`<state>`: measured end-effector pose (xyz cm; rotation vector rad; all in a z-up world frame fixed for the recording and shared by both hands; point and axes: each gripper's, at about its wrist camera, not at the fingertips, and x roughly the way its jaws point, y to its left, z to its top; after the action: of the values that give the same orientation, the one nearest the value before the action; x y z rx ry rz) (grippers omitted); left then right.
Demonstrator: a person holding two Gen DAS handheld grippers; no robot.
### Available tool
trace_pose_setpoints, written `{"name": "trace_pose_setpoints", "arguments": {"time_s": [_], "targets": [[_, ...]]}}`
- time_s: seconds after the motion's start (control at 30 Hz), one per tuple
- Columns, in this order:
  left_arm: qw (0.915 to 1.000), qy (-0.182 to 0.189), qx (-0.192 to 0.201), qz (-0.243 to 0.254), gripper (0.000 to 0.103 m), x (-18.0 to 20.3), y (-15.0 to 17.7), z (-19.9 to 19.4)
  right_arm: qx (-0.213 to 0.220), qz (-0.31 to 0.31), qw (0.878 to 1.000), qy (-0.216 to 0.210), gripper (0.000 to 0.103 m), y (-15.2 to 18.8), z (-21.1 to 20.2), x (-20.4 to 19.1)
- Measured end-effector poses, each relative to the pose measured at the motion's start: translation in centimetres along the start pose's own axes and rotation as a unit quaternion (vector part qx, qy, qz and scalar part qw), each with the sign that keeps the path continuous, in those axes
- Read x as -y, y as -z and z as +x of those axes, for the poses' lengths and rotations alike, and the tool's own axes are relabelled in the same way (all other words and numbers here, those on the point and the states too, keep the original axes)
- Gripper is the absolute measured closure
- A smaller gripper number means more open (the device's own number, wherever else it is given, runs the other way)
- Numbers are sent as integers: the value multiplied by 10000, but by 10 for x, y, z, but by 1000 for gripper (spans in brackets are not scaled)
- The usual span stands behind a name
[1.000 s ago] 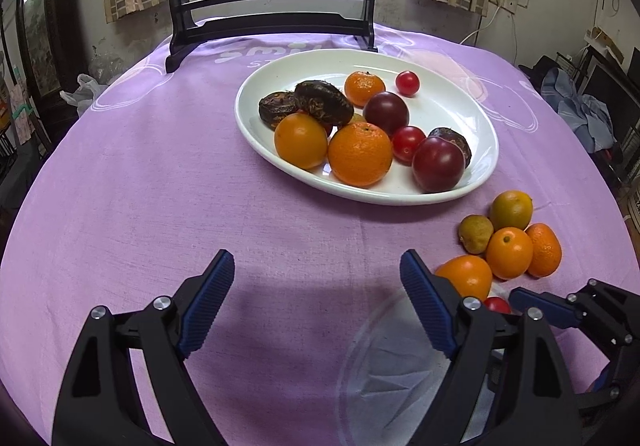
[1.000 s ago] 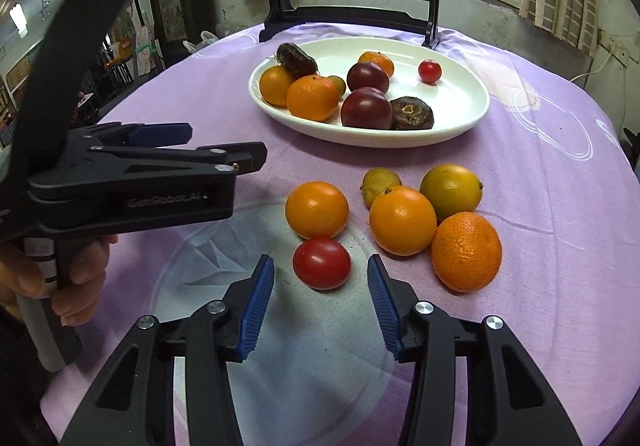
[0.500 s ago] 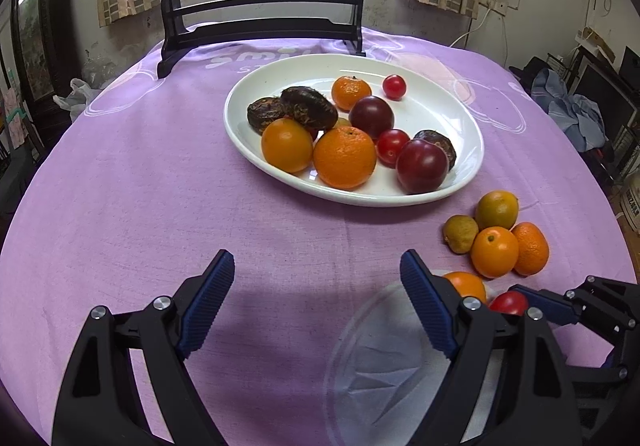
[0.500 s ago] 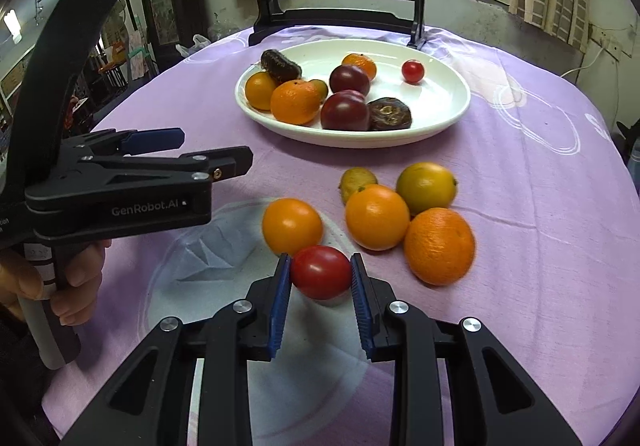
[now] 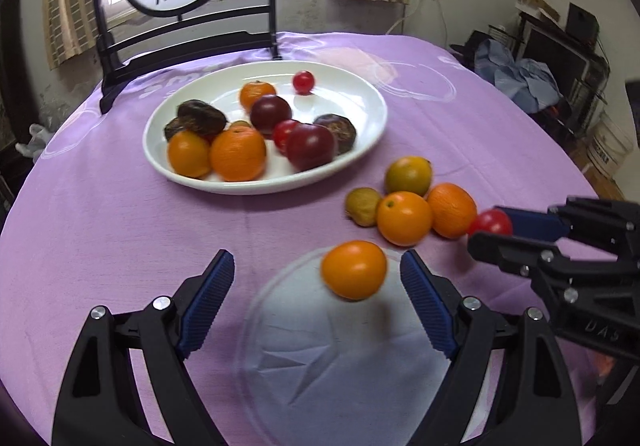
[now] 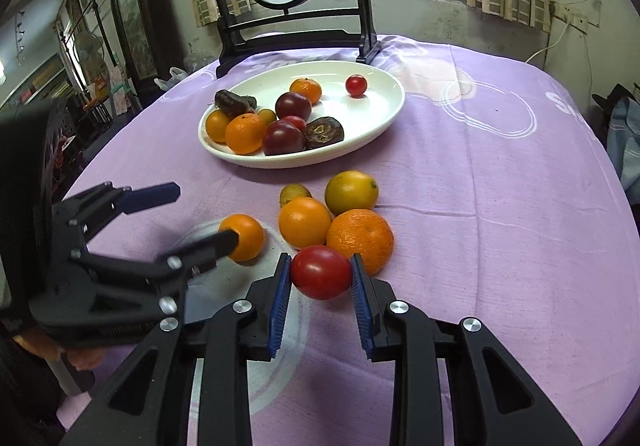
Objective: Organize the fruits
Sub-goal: 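Grasp a red tomato with the right tool while the left tool grasps an orange, then release the red tomato and orange onto the white plate with both tools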
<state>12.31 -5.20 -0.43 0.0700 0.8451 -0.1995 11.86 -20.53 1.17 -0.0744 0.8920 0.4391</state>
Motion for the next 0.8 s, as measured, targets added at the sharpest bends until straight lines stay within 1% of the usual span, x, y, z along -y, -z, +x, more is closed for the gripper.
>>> {"name": "trace_pose_setpoints", "arguments": {"time_s": [0.1,0.17,0.27,0.3,0.33,0.37,0.4,0.43,0.53,0.67,0.8], "targets": [[9999,-88,-24,122,20,8,1,5,14,-13,10000,2,73,-1,0,-1],[9999,-114,-68,63,24,9,0,10,21,-19,10000,-2,73,-1,-1,-1],[9998,-2,-203,-44,37,9,-1,18,24,-17,10000,0,73,-1,-1,-1],[9996,41,-264,-58,46,9,0,21,25,-17,10000,-5,73,0,-1,-1],[9994,103,-325,-66,52,9,0,24,27,-17,10000,-9,73,-1,-1,-1],[9991,180,-384,-65,55,10,1,27,32,-18,10000,-11,73,0,-2,-2],[9988,235,-433,-46,61,10,1,30,37,-21,10000,-14,73,0,-2,-2],[9986,261,-453,-27,63,11,2,31,47,-27,10000,-19,73,-1,-3,-3],[9989,199,-418,49,63,14,3,31,81,-55,9999,-39,73,-1,-5,-4],[9988,234,-436,-24,63,11,2,29,92,-60,9999,-19,73,-1,-5,-4],[9995,137,-289,-40,63,6,-1,20,131,-67,9999,-30,73,-1,-5,-5]]}}
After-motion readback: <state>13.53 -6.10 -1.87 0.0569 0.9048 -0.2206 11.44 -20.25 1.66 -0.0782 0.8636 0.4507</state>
